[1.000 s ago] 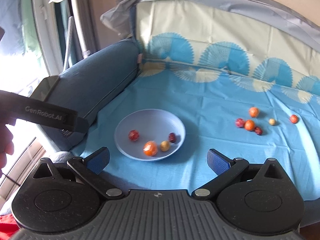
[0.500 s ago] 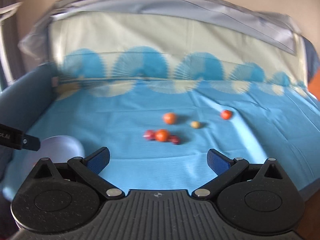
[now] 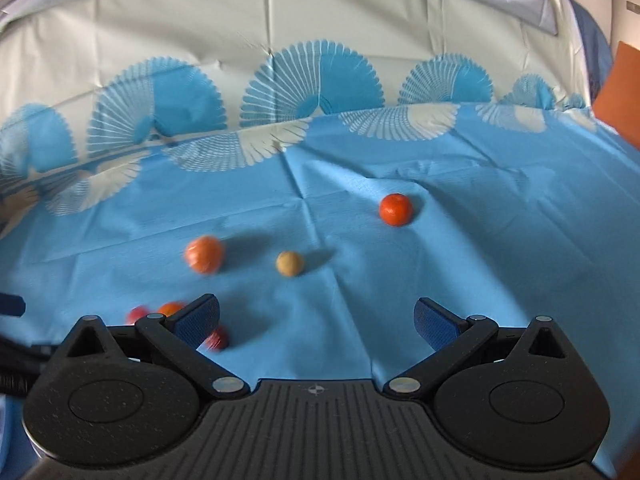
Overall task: Organize fruits
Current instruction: 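Grasp a wrapped red apple with the left gripper while the right gripper grasps a yellow fruit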
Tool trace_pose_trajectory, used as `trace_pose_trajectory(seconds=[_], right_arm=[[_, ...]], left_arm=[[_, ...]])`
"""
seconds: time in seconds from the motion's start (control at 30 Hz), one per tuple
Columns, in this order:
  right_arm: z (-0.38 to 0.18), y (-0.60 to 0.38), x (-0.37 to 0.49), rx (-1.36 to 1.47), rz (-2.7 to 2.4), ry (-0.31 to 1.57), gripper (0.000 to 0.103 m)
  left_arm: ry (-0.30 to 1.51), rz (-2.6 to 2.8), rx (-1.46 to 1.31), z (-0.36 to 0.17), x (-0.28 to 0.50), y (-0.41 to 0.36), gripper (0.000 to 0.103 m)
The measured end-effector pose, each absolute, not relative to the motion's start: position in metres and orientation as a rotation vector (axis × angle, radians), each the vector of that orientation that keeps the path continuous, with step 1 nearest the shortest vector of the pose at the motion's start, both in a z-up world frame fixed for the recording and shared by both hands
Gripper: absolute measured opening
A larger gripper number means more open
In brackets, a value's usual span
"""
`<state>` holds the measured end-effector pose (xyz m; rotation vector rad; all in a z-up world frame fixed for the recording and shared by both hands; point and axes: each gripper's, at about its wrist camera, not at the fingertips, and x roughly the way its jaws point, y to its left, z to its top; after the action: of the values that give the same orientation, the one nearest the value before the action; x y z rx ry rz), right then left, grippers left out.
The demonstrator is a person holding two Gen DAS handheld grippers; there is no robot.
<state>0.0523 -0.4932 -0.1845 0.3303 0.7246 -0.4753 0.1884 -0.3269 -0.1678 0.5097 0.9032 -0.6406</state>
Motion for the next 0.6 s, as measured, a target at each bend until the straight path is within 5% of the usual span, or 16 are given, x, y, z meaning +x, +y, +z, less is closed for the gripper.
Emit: trace_pose_trajectory(seconds=[0.3, 0.33, 0.37, 0.4, 0.5, 0.6], right_arm=[[-0.244, -0.519, 0.127, 0.291, -0.406, 0.812, 0.102], [-0.247, -0.519, 0.133, 0.285, -0.392, 0.813, 0.102], [-0.249, -0.518, 0.136, 0.279, -0.377, 0.813, 0.101], [-0.252, -0.516, 0.139, 0.266, -0.364, 0.809, 0.088], [-0.248, -0.511, 0.14, 0.22, -0.287, 0.777, 0.026], [-0.241, -0.509, 0.135, 0.243, -0.326, 0.792, 0.026]], left_arm=[[0.858, -0.821, 0.573, -0.199, 0.209, -0.353, 0.099], [0.848, -0.841, 0.567, -0.198, 0.208, -0.354, 0.093], [0.844, -0.852, 0.558, -0.198, 0.207, -0.356, 0.065], [0.858, -0.866, 0.551, -0.198, 0.206, -0.357, 0.029], [0.867, -0.864, 0.535, -0.195, 0.2, -0.355, 0.03], [0.868, -0.831, 0.519, -0.183, 0.194, -0.346, 0.03]])
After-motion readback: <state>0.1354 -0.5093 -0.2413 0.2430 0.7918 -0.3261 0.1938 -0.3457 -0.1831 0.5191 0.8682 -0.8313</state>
